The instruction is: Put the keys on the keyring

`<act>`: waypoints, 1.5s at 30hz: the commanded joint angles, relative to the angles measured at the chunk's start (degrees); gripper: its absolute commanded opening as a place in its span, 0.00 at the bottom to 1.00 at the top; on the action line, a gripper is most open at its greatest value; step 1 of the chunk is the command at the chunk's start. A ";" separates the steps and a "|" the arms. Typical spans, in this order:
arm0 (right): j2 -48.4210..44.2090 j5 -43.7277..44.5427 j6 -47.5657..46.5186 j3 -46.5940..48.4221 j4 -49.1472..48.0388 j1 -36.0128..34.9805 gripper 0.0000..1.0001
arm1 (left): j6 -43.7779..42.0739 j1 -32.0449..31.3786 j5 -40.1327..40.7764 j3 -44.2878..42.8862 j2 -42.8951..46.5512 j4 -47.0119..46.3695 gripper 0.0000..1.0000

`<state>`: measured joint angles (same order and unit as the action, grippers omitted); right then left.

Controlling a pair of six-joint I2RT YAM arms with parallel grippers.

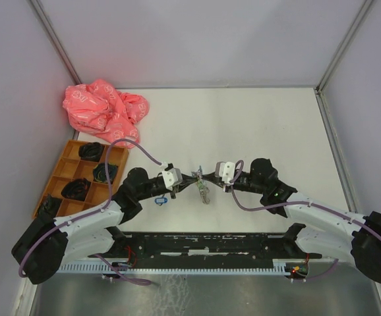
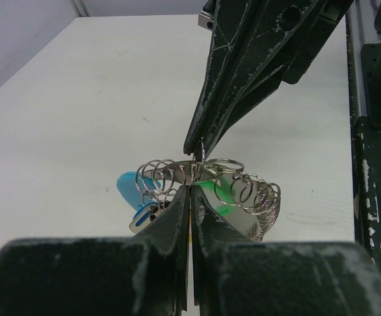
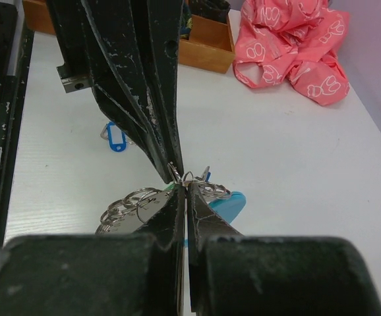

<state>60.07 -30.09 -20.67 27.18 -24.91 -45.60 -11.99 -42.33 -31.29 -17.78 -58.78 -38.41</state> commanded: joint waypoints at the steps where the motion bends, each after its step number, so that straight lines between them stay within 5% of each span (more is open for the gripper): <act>1: -0.54 -2.69 3.02 1.22 -10.29 0.24 0.01 | 4.46 -0.45 4.72 1.24 0.87 -4.66 0.11; 7: -1.45 -2.73 2.32 0.96 -8.10 0.73 0.01 | 6.79 -0.21 11.51 2.36 2.80 -4.41 0.35; 15: -1.79 -2.51 1.71 0.77 -7.05 1.44 0.01 | 3.31 -0.17 5.89 7.28 10.95 -9.28 0.48; 28: -1.89 -4.02 0.89 0.92 -6.70 1.66 0.01 | 1.14 -0.08 -0.23 3.03 4.93 -13.35 0.36; 45: -1.31 -5.95 0.76 1.87 -5.89 1.72 0.01 | 2.74 0.90 -0.39 1.06 1.76 -14.29 0.32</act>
<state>59.70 -34.11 -19.55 27.18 -27.33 -44.12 -9.23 -41.85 -30.55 -14.31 -56.71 -49.41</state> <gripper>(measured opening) 0.012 0.325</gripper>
